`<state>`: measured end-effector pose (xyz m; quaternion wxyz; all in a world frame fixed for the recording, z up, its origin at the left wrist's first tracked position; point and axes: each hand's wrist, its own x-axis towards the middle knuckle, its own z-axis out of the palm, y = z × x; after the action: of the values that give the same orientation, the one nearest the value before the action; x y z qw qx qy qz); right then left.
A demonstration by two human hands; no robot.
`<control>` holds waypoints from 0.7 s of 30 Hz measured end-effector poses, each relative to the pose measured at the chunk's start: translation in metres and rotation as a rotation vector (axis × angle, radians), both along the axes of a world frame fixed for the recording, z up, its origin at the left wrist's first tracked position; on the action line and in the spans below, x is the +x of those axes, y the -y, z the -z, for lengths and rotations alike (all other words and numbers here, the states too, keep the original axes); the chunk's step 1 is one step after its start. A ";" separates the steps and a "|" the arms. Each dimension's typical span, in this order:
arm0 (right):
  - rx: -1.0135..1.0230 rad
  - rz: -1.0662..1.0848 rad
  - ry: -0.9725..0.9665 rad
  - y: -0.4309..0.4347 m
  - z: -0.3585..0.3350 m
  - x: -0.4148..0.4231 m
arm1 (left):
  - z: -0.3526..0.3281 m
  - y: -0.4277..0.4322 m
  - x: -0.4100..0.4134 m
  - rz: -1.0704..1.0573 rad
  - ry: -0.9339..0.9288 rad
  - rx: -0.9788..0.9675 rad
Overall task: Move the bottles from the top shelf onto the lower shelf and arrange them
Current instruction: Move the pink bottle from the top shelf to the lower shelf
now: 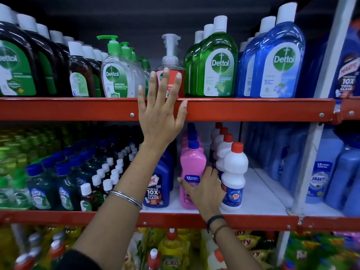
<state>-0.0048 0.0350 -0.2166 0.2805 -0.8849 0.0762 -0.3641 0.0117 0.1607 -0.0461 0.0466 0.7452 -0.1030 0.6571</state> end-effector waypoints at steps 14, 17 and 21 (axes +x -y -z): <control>0.726 -0.487 0.341 0.124 0.012 -0.044 | 0.150 0.114 -0.061 1.041 -0.519 -0.327; 0.880 -0.546 0.054 0.140 0.022 -0.035 | 0.175 0.137 -0.063 1.095 -0.714 -0.642; 1.014 -0.683 -0.176 0.146 0.023 -0.034 | 0.183 0.154 -0.065 1.122 -0.938 -0.970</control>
<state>-0.0387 -0.1115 -0.2399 0.7596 -0.6425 -0.0251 -0.0979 -0.0529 0.0063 -0.2287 0.7122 0.6759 -0.1337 0.1343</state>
